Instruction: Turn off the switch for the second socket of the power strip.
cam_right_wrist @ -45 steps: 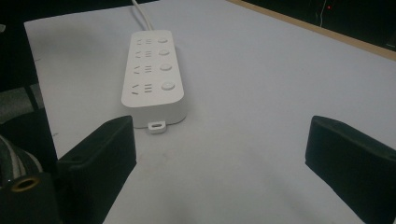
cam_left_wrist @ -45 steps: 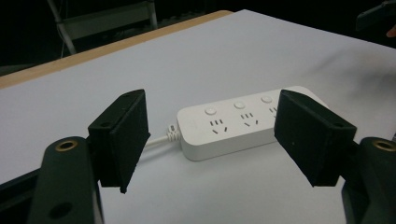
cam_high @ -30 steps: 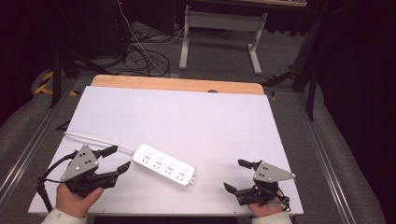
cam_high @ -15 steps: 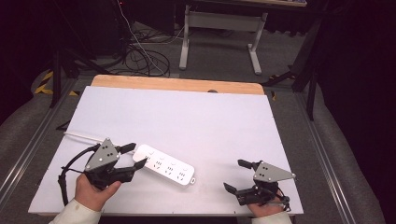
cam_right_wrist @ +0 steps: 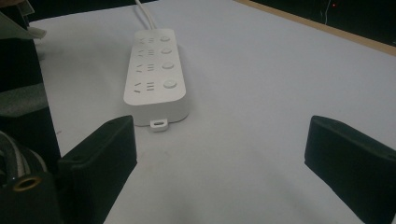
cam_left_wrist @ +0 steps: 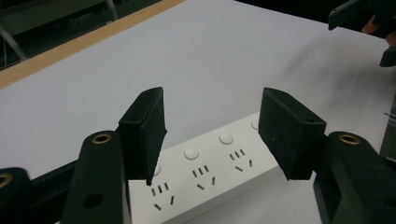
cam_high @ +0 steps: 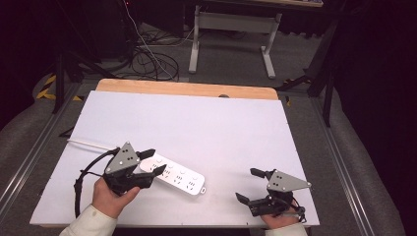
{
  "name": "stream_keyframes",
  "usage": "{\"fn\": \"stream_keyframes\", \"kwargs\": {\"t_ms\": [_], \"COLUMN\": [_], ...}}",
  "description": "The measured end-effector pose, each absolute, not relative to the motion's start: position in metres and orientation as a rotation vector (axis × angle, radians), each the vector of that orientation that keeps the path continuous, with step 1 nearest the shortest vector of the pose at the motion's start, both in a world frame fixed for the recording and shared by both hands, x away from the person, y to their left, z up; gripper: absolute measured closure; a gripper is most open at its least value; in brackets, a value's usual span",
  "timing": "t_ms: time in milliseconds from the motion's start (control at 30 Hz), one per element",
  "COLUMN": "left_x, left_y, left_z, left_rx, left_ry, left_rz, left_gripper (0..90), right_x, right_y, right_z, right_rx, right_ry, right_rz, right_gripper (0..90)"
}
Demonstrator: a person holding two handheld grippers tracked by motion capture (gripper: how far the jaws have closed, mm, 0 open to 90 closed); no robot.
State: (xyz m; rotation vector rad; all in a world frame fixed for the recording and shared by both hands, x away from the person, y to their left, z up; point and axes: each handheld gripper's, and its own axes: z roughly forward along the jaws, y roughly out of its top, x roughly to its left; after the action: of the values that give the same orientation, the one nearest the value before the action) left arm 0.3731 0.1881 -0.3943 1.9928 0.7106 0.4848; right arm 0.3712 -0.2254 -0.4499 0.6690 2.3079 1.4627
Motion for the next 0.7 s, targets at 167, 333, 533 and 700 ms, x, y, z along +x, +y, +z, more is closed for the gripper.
{"fn": "stream_keyframes", "kwargs": {"t_ms": [167, 333, 533, 700], "left_x": [0.375, 0.377, 0.380, 0.386], "left_y": [0.182, 0.181, 0.179, 0.173], "left_z": [-0.395, -0.396, -0.396, -0.397], "left_rx": [2.003, 2.007, 2.037, 2.070], "left_ry": [0.697, 0.699, 0.707, 0.747], "left_rz": [0.490, 0.485, 0.487, 0.461], "left_gripper": [42.4, 45.9, 61.4, 83.5], "right_x": [0.371, 0.371, 0.371, 0.372], "right_y": [-0.226, -0.226, -0.226, -0.226], "right_z": [-0.450, -0.450, -0.450, -0.451], "right_rx": [0.670, 0.672, 0.671, 0.671], "right_ry": [2.308, 2.306, 2.309, 2.313], "right_rz": [1.466, 1.466, 1.466, 1.465], "right_gripper": [9.5, 9.6, 9.6, 9.9]}}
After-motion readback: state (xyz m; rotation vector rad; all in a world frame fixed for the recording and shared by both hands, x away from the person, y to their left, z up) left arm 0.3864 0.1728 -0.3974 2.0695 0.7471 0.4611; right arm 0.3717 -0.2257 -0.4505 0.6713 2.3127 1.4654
